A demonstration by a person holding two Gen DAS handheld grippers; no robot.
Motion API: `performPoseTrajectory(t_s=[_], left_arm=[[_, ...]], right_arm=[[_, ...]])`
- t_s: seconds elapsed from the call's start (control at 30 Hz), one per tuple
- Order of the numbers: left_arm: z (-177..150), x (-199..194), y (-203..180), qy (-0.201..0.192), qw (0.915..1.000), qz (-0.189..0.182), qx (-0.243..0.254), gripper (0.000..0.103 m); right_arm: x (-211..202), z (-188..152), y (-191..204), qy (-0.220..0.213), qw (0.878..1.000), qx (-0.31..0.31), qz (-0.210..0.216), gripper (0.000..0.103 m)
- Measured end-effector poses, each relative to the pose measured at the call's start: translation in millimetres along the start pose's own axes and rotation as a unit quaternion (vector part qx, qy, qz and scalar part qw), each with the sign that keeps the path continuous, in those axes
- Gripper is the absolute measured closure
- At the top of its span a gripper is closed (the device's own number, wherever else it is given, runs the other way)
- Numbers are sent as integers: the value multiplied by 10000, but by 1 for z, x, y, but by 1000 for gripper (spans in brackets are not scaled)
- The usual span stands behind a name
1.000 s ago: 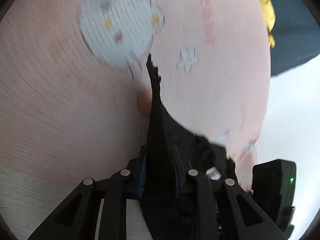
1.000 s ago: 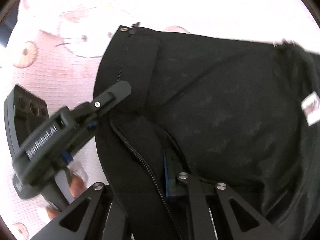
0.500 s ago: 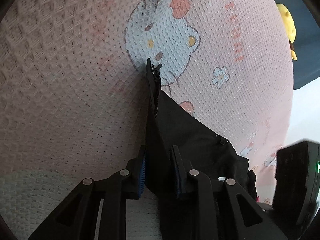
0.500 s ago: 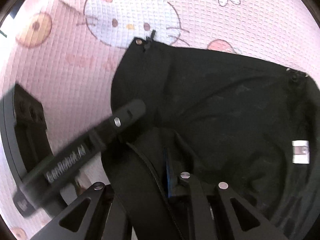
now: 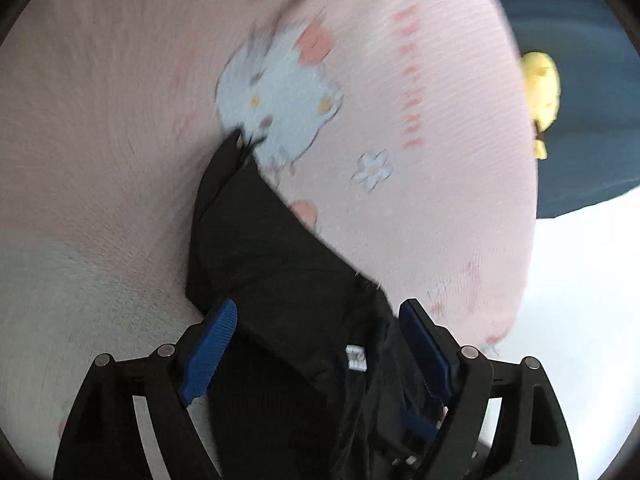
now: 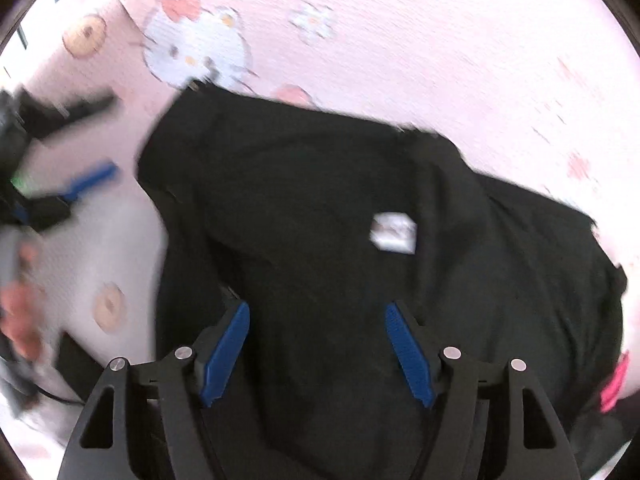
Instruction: Fold clothes
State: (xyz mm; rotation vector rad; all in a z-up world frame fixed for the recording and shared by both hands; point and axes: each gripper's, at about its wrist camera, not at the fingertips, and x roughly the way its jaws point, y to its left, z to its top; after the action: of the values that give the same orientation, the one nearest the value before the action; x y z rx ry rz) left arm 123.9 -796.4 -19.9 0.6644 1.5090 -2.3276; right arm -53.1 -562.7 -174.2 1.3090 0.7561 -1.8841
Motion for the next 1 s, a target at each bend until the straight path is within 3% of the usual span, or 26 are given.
performPoseTrajectory(t_s=[0.1,0.17,0.27,0.37,0.43,0.5,0.67,0.8,0.87,1.0], left_arm=[[-26,-14,-43,-453,9978,109,478,20],[-45,-9,-59,-416,9972,216,583,20],[-71,22,-64,438,9947,809,469,20],[-93,42,-64,1171,9841,1185,623,20],[-106,44,-66,1284,9779,1439,800,20],[-116,37,-69,1301,9763,1470,907,20],[-142,16,-76,1260,9723,1647,1077,20],[-164,15,-69,1666,9573,1984,1281,20],[-175,11,-61,1779,9551,2022,1236,20],[-187,-2,-53,1643,9648,1753,1067,20]], right_arm=[[1,-29,-33,81,9997,71,212,33],[3,-48,-62,181,9987,409,250,33],[7,-77,-105,330,9948,917,307,33],[0,-100,-146,227,9846,1627,592,33],[-6,-109,-165,54,9750,2021,922,33],[-10,-108,-172,-66,9712,2122,1077,33],[-17,-110,-162,-53,9715,1978,1302,33],[-13,-114,-135,87,9721,1753,1556,33],[-10,-118,-121,267,9689,1709,1772,33],[-2,-126,-97,462,9585,1772,2186,33]])
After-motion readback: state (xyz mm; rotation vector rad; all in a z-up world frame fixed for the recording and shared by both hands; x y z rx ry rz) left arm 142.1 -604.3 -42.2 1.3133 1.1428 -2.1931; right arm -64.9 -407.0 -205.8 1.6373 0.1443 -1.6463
